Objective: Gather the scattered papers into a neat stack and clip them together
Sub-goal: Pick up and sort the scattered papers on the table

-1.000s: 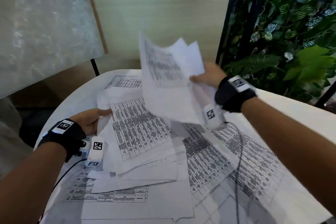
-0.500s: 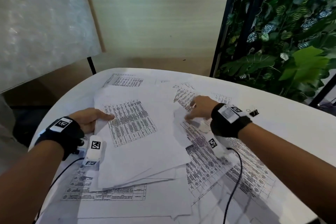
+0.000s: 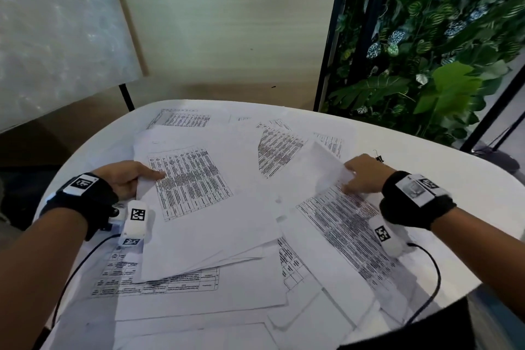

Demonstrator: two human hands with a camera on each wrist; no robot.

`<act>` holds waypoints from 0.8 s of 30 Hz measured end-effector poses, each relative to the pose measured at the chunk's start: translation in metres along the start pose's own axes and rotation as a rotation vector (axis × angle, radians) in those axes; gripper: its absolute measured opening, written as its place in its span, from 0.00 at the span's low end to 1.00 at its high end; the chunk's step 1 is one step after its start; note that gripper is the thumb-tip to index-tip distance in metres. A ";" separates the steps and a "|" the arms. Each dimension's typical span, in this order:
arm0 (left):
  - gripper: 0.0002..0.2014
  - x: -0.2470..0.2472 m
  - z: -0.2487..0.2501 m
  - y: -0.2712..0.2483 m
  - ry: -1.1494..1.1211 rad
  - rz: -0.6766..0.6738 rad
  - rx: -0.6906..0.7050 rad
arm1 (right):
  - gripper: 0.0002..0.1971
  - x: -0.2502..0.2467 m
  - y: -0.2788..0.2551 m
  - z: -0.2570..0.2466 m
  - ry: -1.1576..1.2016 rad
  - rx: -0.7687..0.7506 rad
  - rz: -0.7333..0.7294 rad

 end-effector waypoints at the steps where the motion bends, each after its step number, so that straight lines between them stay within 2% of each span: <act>1: 0.28 0.001 0.000 0.000 0.005 0.000 -0.004 | 0.12 0.003 -0.001 0.006 -0.004 0.006 -0.003; 5: 0.10 0.008 0.003 -0.007 0.014 0.010 -0.015 | 0.14 0.003 -0.008 0.007 0.023 -0.016 0.014; 6: 0.09 0.008 0.003 -0.007 0.016 0.015 -0.018 | 0.13 0.001 -0.010 0.007 0.030 -0.012 0.011; 8: 0.11 0.010 0.002 -0.010 0.016 0.022 -0.012 | 0.15 -0.007 -0.014 0.007 0.025 0.004 0.027; 11: 0.06 0.014 0.003 -0.012 0.020 0.018 0.007 | 0.19 -0.037 -0.025 0.005 -0.008 -0.002 0.162; 13: 0.06 0.016 0.004 -0.013 0.020 0.007 0.013 | 0.22 -0.068 -0.039 -0.002 0.012 -0.076 0.231; 15: 0.10 0.018 0.004 -0.015 0.003 0.001 0.017 | 0.23 -0.103 -0.057 -0.015 0.061 -0.197 0.298; 17: 0.14 0.016 0.004 -0.013 -0.009 0.002 0.024 | 0.20 -0.132 -0.073 -0.031 0.256 -0.302 0.369; 20: 0.21 0.014 0.004 -0.011 -0.014 -0.004 0.011 | 0.18 -0.157 -0.077 -0.059 0.822 -0.471 0.448; 22: 0.18 0.013 0.004 -0.010 -0.067 0.007 0.014 | 0.18 -0.154 -0.057 -0.077 1.054 -0.477 0.484; 23: 0.14 0.015 0.004 -0.012 -0.107 0.008 0.026 | 0.17 -0.144 -0.038 -0.090 1.108 -0.468 0.463; 24: 0.15 0.016 0.005 -0.014 -0.148 0.007 0.052 | 0.16 -0.130 -0.019 -0.101 1.111 -0.443 0.433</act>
Point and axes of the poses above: each hand's wrist, its own y-axis towards the middle knuckle, its own x-axis out of the palm, z = x × y, the point moved 2 cm from there along y, towards the middle knuckle, and after that the axes turned 7 degrees about -z, right-handed, at the moved point
